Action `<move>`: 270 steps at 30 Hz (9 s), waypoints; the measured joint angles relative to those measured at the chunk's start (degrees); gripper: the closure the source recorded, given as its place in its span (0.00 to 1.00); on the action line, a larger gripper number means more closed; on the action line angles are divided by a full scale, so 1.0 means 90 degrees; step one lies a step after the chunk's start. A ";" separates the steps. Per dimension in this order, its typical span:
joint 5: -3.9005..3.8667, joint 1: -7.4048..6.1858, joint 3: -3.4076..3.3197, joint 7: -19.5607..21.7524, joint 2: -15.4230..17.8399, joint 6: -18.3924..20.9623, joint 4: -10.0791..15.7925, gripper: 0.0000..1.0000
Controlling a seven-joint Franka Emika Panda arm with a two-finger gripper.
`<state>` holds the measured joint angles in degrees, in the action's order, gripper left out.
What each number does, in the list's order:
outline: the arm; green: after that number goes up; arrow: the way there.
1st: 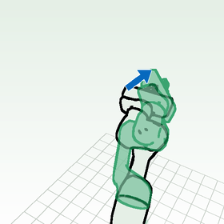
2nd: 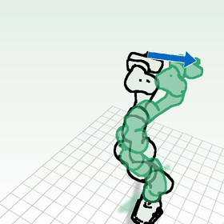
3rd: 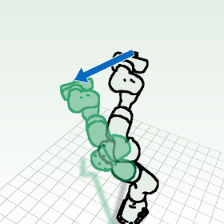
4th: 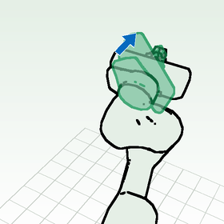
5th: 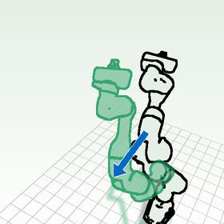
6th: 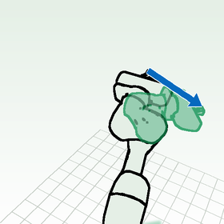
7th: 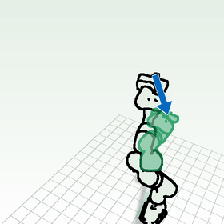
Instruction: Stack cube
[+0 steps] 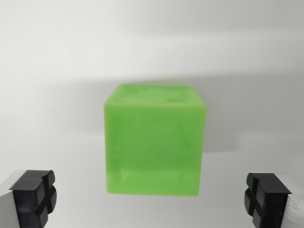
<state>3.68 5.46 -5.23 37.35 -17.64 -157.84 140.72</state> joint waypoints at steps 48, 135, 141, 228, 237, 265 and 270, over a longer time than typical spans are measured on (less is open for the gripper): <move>0.0133 0.0228 0.0258 -0.0110 -0.1111 -0.0857 -0.0271 1.00; -0.0275 -0.0085 0.0004 0.0414 0.1339 0.1095 0.0209 1.00; -0.0302 -0.0179 0.0025 0.0611 0.1483 0.1095 0.0335 1.00; -0.0344 -0.1308 0.0905 0.3485 0.2408 0.0726 0.1674 1.00; -0.0377 -0.1308 0.0904 0.3525 0.1942 0.0221 0.1697 1.00; -0.0534 -0.1316 0.0856 0.3643 0.0871 -0.0788 0.1634 1.00; -0.0543 -0.1326 0.0847 0.3652 0.0805 -0.0842 0.1627 1.00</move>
<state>-1.22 -6.48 2.39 70.22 -10.39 -165.42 155.36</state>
